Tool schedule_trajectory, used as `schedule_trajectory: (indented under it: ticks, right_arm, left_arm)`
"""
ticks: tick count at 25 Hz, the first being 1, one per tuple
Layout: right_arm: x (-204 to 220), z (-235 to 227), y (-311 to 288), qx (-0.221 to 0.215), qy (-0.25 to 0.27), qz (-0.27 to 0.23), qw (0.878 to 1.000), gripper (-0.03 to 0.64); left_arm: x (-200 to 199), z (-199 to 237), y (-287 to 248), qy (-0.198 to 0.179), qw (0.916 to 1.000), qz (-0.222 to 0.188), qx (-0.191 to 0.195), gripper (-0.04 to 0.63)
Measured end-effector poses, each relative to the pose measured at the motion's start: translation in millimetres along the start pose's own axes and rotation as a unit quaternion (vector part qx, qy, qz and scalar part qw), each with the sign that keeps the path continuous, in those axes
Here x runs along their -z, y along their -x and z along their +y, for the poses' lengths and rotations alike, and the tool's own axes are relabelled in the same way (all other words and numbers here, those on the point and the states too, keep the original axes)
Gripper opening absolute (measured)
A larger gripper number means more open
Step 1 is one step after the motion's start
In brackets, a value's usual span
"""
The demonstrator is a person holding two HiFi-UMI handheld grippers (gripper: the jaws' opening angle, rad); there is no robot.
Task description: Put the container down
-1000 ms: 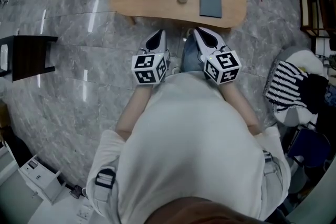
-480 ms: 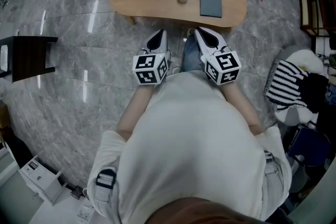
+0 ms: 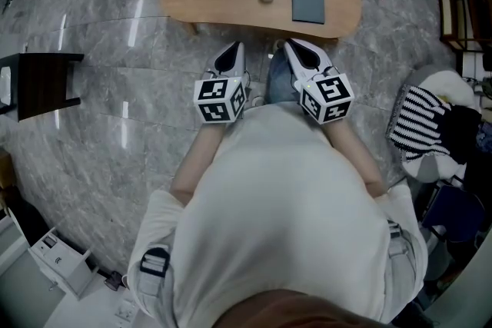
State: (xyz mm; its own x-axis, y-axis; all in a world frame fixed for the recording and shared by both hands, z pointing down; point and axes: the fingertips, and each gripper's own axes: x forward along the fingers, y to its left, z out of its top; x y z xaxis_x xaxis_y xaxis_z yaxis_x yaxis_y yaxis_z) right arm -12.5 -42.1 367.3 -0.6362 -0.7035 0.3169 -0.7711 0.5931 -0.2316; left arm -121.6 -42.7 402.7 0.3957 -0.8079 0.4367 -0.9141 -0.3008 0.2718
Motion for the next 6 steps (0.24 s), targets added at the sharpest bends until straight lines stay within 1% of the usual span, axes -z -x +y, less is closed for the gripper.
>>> schedule_trajectory:
  ticks: [6]
  right_arm:
    - [-0.8,-1.0,0.9,0.0,-0.001,-0.004,1.0,-0.003]
  left_arm:
    - [0.1,-1.6,-1.1,-0.004,1.0,0.0,0.002,0.002]
